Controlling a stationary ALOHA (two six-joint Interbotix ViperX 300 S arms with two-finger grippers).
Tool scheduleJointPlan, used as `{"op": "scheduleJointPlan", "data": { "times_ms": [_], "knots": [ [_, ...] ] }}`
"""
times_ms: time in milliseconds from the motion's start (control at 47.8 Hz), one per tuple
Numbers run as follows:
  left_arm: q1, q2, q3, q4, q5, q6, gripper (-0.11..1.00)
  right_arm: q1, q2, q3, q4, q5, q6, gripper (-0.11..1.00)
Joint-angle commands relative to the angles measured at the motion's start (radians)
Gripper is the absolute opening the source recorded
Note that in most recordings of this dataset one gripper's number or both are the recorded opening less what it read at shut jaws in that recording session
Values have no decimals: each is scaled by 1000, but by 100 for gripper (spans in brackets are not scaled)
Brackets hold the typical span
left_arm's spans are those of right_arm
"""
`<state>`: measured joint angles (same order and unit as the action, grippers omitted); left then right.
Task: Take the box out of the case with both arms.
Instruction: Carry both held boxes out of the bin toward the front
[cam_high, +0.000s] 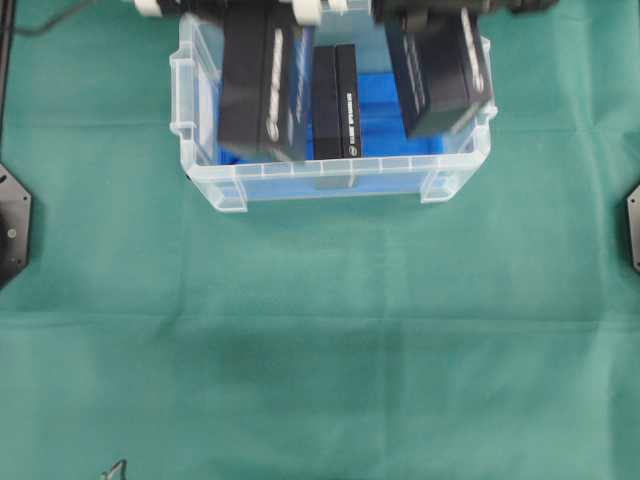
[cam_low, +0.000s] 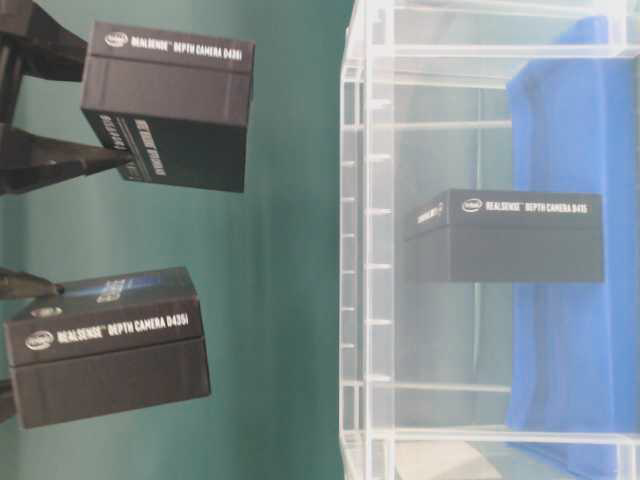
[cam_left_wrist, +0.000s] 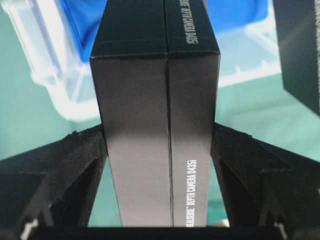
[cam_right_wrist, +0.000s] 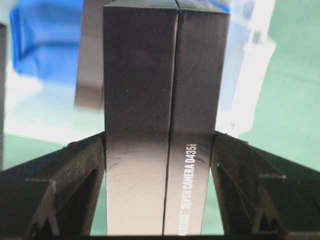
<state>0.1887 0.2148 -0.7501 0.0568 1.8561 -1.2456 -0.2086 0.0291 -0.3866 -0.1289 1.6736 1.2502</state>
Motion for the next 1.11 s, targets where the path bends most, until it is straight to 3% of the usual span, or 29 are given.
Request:
{"op": "scheduleJointPlan", "data": {
  "times_ms": [0, 272, 586, 880, 1089],
  "knots": [
    [-48, -31, -8, 3, -6, -60, 62, 61, -37, -28, -8, 21, 15, 66],
    [-189, -28, 5, 12, -9, -247, 62, 242, -38, -28, -60, 80, 153, 66],
    [-330, -31, 35, 12, -9, -413, 62, 410, -37, -28, -74, 106, 327, 66],
    [-390, -37, 64, 12, -9, -465, 62, 502, -32, -28, -92, 112, 465, 66],
    [-410, -41, 81, 12, -9, -480, 62, 529, -26, -28, -103, 127, 511, 66]
  ]
}}
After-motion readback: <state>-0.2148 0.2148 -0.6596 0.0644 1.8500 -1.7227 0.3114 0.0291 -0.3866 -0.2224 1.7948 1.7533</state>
